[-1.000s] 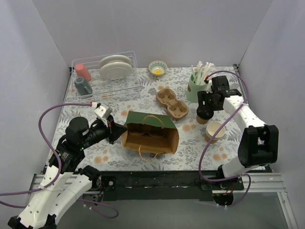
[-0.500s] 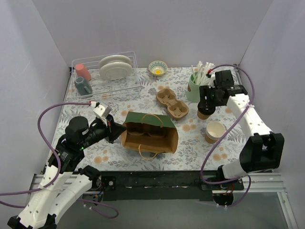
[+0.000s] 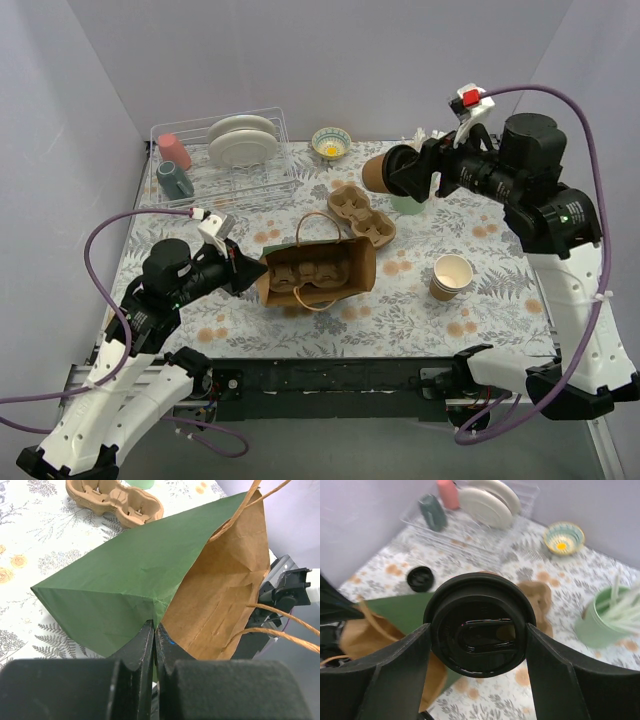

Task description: Pack the takeout coffee

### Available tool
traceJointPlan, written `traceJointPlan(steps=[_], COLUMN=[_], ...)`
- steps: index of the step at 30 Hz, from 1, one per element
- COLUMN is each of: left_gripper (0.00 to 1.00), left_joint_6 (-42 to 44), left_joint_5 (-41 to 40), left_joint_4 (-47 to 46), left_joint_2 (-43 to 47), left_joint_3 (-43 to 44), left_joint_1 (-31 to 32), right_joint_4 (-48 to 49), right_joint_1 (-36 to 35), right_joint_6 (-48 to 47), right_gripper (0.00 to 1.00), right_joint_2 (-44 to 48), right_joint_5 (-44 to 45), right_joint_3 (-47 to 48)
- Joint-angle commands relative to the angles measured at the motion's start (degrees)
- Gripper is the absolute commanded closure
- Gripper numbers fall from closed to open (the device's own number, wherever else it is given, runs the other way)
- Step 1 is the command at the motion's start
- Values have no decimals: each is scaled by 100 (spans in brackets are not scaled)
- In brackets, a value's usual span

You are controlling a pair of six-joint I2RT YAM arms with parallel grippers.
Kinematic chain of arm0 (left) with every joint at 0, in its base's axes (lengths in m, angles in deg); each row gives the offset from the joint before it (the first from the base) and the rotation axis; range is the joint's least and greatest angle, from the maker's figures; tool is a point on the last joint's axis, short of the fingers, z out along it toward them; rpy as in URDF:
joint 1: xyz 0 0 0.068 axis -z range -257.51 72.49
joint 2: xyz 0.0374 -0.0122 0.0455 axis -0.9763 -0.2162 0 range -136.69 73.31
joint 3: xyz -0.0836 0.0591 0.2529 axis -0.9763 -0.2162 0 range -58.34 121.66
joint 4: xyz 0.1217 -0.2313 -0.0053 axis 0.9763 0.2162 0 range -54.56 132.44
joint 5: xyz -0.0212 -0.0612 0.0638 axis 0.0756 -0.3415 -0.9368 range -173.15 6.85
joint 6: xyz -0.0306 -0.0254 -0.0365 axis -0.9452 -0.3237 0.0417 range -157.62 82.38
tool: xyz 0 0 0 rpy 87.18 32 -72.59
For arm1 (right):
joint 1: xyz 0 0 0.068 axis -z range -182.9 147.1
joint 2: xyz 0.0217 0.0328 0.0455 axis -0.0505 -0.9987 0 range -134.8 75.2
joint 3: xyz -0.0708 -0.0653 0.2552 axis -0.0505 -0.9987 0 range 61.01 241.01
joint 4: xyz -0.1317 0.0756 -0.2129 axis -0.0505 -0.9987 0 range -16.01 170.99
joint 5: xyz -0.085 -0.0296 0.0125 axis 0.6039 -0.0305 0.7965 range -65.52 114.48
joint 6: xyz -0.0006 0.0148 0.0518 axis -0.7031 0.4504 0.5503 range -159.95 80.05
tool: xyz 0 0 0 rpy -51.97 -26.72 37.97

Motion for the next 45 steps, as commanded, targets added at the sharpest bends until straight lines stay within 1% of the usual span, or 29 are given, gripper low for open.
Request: traceJointPlan(steps=[1, 3, 4, 9, 12, 18, 20, 22, 26, 30, 31, 34, 35, 36, 37, 39, 45], left_gripper=[100, 100, 100, 100, 100, 100, 100, 100, 100, 100, 100, 100, 100, 100, 100, 100, 100], left_joint_6=[-159, -168, -185, -264, -308, -335, -326, -317, -309, -256, -247, -194, -177, -159, -150, -133, -1], left_joint_5=[-26, -25, -60, -61, -70, -87, -139, -149, -96, -34, -8, 36, 62, 71, 106, 141, 370], left_joint_4=[-22, -66, -118, -163, -233, -233, -207, -216, -224, -251, -277, -321, -330, -330, -356, -400, -645], left_joint_2=[-94, -94, -76, -111, -68, -24, 3, 47, 82, 73, 91, 91, 65, 47, 38, 29, 169], left_joint_3=[144, 108, 82, 73, 3, -6, 3, 11, 11, 20, 20, 3, 20, 38, 38, 47, -172], left_joint_1=[-11, -11, -11, -11, -11, -11, -11, -11, -11, -11, -11, -11, -11, -11, -11, -11, -11], right_joint_4=[433, 627, 793, 1137, 1208, 901, 856, 760, 479, 338, 277, 154, 153, 205, 267, 504, 987], right_joint_1=[-262, -429, -622, -1045, -1361, -1800, -1967, -2319, -2943, -3759, -3857, -4252, -4367, -4603, -4701, -4903, -4948], right_joint_6=[394, 359, 316, 315, 219, -194, -265, -379, -941, -1450, -1678, -1978, -2161, -2233, -2303, -2541, -3050], right_gripper=[47, 48, 48, 49, 49, 47, 47, 47, 48, 50, 50, 51, 51, 52, 52, 52, 55], right_joint_2=[-28, 7, 42, 235, 367, 411, 420, 411, 289, 95, -10, -221, -239, -248, -213, -169, -142], right_joint_5=[-1380, -1752, -1980, -2544, -2579, -2509, -2352, -1983, -1193, 212, 407, 1093, 1277, 1705, 1814, 2444, 2764], right_joint_3=[749, 777, 742, 391, 163, -92, -215, -418, -664, -682, -665, -656, -717, -804, -910, -1279, -2042])
